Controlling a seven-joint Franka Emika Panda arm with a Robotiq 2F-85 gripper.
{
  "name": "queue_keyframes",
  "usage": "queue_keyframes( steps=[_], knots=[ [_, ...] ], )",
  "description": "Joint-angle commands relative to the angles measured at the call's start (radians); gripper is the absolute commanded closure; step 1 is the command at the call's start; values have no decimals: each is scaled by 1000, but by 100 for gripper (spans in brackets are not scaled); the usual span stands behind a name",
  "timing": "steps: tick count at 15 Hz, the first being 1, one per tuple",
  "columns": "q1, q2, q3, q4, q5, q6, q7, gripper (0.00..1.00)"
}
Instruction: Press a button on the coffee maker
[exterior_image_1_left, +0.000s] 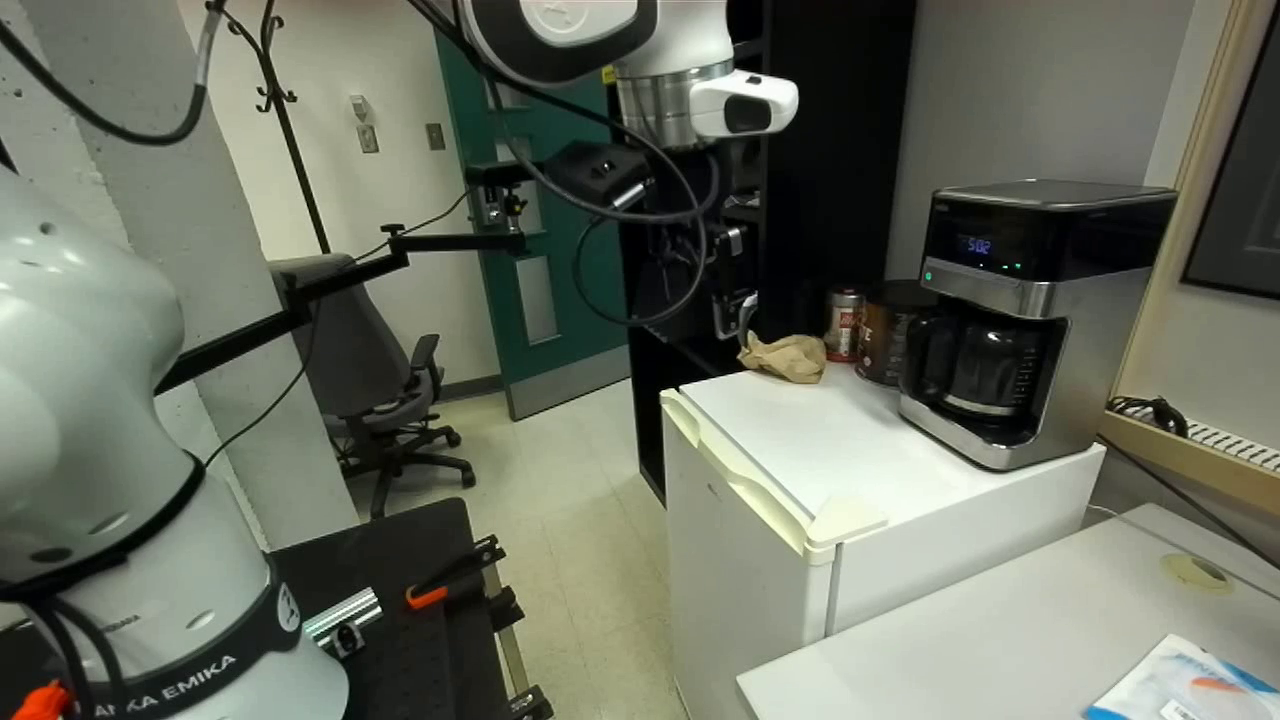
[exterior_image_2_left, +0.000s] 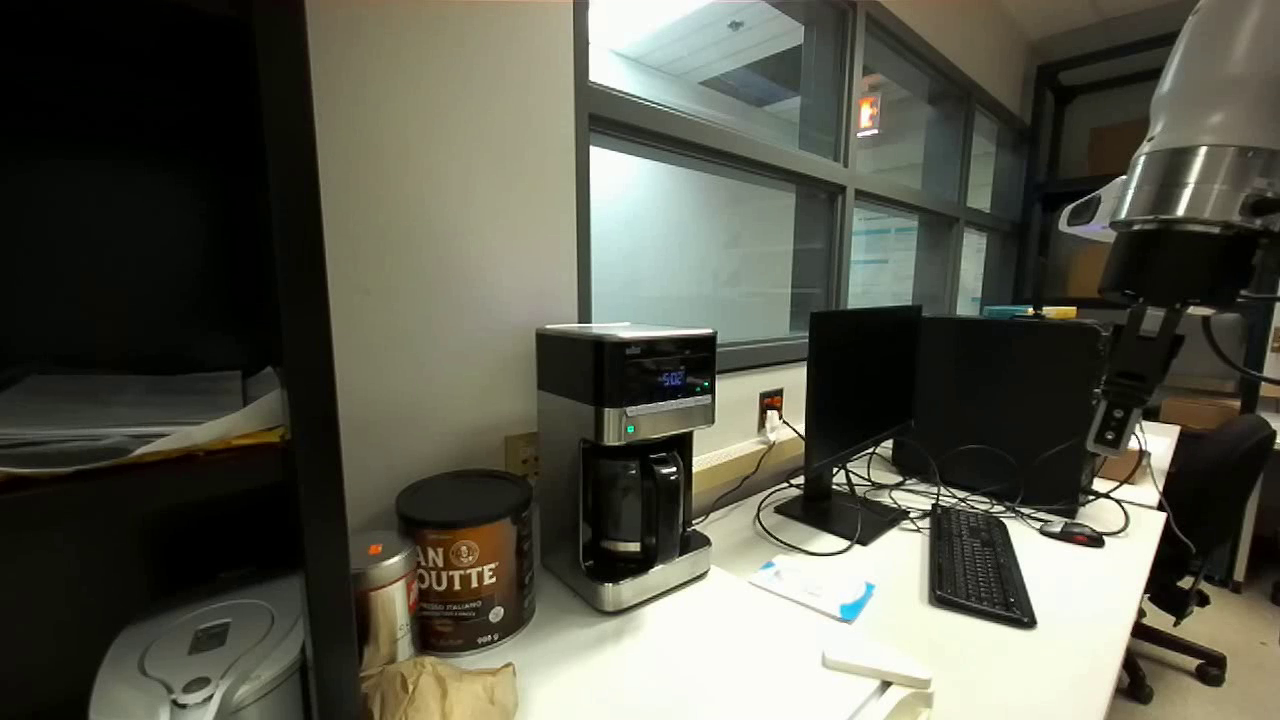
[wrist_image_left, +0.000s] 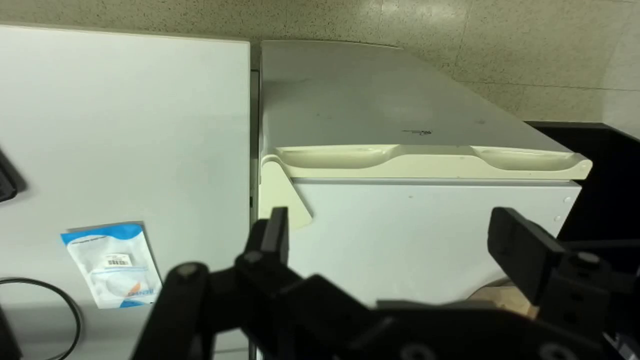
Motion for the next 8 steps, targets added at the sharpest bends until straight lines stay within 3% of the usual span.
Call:
queue_keyframes(
  steps=[1, 5, 8],
  knots=[
    [-6, 0, 5, 2, 2, -3, -2, 0],
    [-13, 38, 16, 21, -21, 42, 7, 0],
    [-47, 102, 54, 46, -140, 173, 46, 0]
  ],
)
